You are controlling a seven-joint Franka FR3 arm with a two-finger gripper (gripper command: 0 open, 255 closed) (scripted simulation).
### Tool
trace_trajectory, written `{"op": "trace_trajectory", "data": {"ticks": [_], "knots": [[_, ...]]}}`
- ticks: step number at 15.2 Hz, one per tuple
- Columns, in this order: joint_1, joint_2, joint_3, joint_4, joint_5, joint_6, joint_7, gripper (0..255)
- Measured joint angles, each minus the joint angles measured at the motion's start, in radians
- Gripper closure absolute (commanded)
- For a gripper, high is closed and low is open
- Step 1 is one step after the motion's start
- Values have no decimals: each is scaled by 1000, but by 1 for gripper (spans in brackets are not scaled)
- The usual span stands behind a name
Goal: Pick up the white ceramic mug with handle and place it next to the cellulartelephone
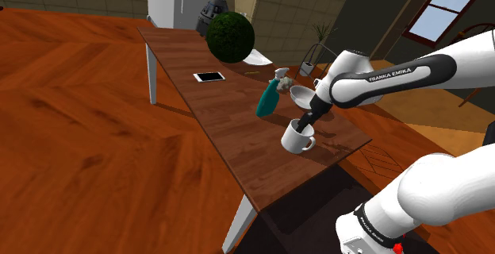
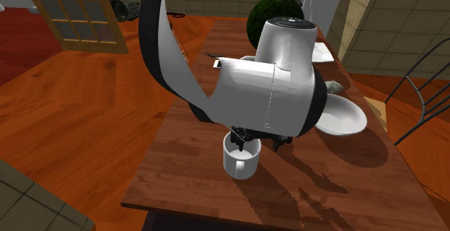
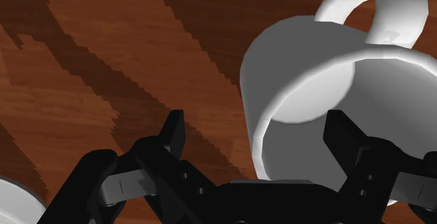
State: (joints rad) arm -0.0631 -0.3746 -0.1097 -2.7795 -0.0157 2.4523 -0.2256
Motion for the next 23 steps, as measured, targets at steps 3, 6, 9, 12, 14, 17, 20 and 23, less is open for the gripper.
{"op": "trace_trajectory", "data": {"ticks": [3,6,9,12,14,17,20,23], "knots": [[0,1,0,-1,0,2,0,0],[0,1,0,-1,0,2,0,255],[0,1,0,-1,0,2,0,255],[0,1,0,-1,0,2,0,255],[0,1,0,-1,0,2,0,255],[0,-11,1,6,-1,-17,2,255],[-2,-49,5,20,-4,-68,5,255],[-3,-77,8,44,-4,-120,9,255]]}}
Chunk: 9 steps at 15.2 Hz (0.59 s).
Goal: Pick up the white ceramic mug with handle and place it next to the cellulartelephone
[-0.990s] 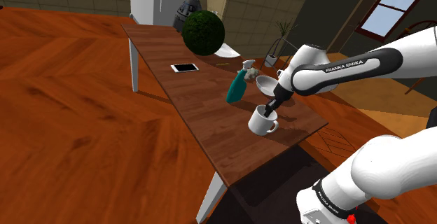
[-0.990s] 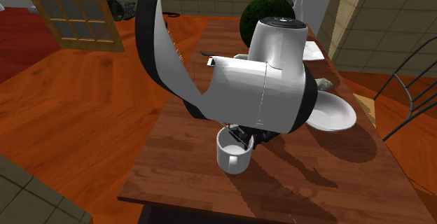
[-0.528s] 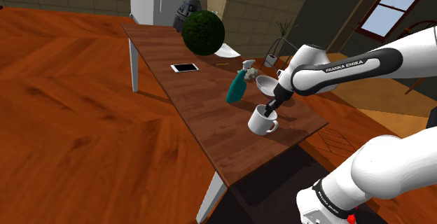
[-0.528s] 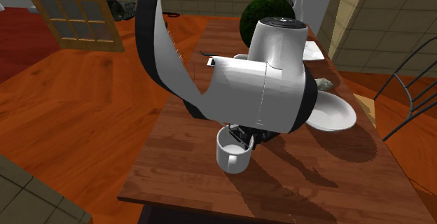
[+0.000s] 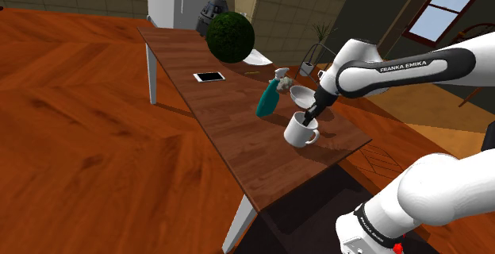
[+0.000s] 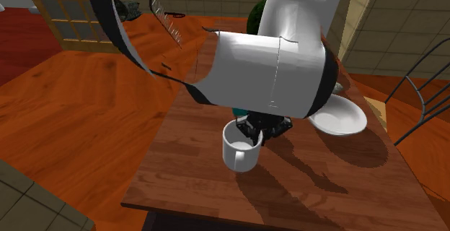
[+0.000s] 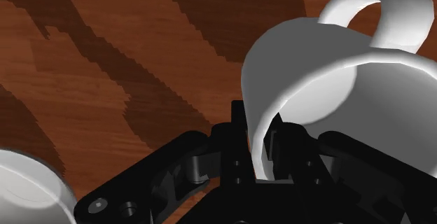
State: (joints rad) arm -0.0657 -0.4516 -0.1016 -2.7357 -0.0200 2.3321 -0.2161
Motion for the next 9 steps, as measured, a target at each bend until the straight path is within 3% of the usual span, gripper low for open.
{"op": "trace_trajectory", "data": {"ticks": [9], "knots": [[-4,-79,5,69,-4,-148,3,255]]}}
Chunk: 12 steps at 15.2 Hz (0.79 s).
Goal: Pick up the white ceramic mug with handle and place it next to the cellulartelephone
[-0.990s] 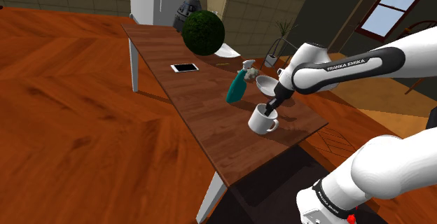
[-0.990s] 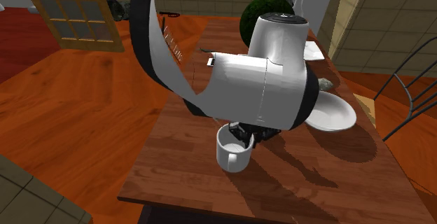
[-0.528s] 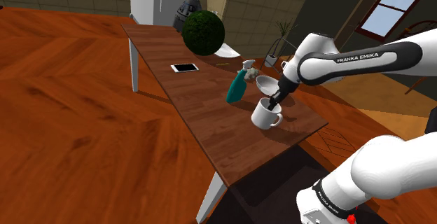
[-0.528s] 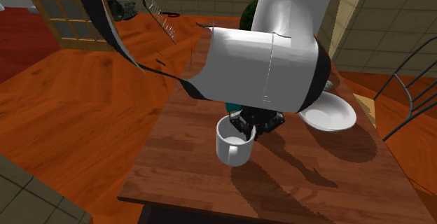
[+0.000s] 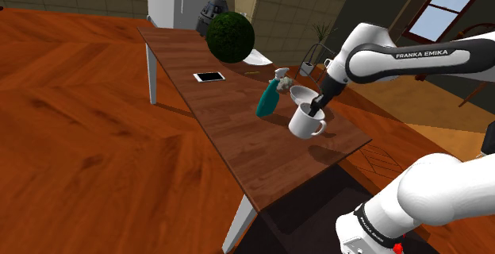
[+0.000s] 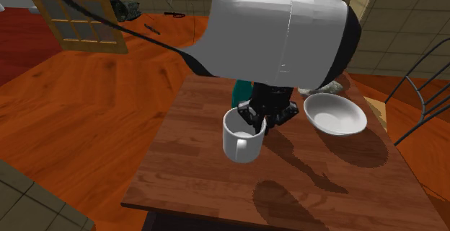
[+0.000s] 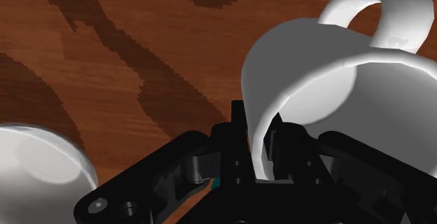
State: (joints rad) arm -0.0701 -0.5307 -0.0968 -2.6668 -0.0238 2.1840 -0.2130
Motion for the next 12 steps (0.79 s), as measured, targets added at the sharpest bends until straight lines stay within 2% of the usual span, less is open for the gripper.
{"op": "trace_trajectory", "data": {"ticks": [12], "knots": [[2,-57,10,127,3,-184,8,255]]}}
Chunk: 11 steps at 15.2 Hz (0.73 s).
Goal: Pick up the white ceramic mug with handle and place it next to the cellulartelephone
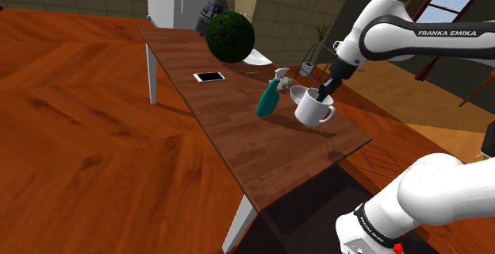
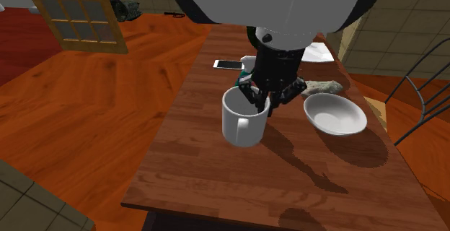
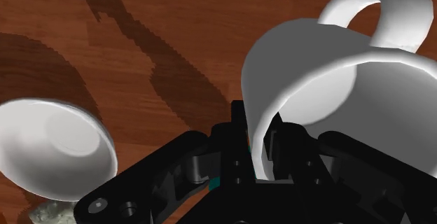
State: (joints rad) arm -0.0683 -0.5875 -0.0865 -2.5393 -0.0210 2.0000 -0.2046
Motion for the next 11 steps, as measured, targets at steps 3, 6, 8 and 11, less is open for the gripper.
{"op": "trace_trajectory", "data": {"ticks": [3,6,8,11], "knots": [[0,-12,1,29,0,-41,0,255],[7,31,9,88,7,-57,10,255],[16,103,16,143,15,-40,19,255],[33,229,34,256,30,-27,45,255]]}}
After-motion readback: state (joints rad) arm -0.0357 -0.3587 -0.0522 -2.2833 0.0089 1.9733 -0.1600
